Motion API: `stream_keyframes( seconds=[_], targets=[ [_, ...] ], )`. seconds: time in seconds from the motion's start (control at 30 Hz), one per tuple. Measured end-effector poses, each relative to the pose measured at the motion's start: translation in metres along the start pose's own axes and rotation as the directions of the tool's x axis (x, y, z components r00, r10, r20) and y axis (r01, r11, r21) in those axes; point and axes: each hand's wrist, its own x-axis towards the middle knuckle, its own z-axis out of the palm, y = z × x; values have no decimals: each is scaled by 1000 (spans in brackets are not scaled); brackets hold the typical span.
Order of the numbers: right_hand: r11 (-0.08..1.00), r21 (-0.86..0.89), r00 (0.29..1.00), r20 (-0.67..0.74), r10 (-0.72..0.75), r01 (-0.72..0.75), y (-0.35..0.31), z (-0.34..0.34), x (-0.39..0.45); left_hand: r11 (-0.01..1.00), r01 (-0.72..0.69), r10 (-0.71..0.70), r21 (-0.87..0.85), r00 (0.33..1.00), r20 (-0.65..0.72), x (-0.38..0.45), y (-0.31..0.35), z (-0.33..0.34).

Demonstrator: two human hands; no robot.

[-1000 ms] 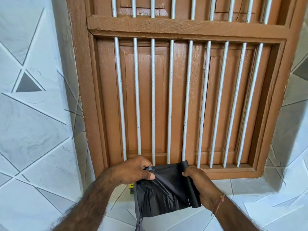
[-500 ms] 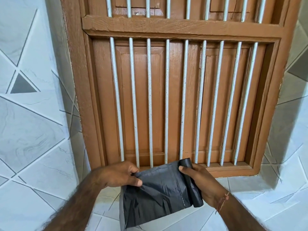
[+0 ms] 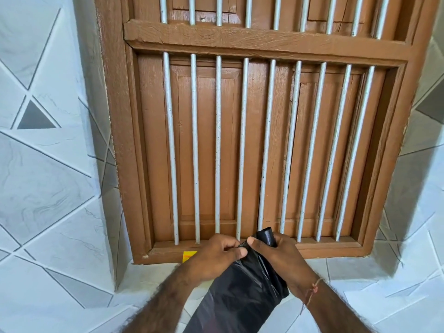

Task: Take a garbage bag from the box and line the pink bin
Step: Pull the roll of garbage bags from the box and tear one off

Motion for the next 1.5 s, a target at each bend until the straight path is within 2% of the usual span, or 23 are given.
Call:
stream_keyframes(
  seconds=[0.13, 0.23, 0.33, 0.8, 1.27, 1.33, 1.4, 1.5],
  targets=[
    [998, -52, 997, -69, -27, 23, 10, -1, 6, 983, -17, 29, 185, 998, -62, 4, 3, 6],
    [998, 65, 995, -98, 25, -18, 14, 4, 10, 965, -10, 47, 263, 990, -132, 5, 2, 13],
    [985, 174, 989, -144, 30, -5, 18, 10, 14, 966, -13, 61, 257, 982, -180, 4, -1, 19],
    [962, 267, 982, -188, -4, 55, 20, 44, 23, 964, 28, 103, 264, 877, -469, -13, -3, 18],
    [942, 336, 982, -172, 72, -10, 14, 56, 31, 943, 64, 122, 326, 846, -519, -20, 6, 12],
    [921, 385, 961, -230, 153, -54, 12, 43, 36, 951, 93, 89, 295, 831, -549, -25, 7, 10],
    [876, 478, 910, -333, 248, -64, 8, 13, 47, 966, 143, 13, 216, 806, -592, -34, 1, 0],
    [865, 501, 883, -411, 224, 14, -2, -31, 56, 972, 194, -75, 136, 797, -600, -50, -19, -30]
  ],
)
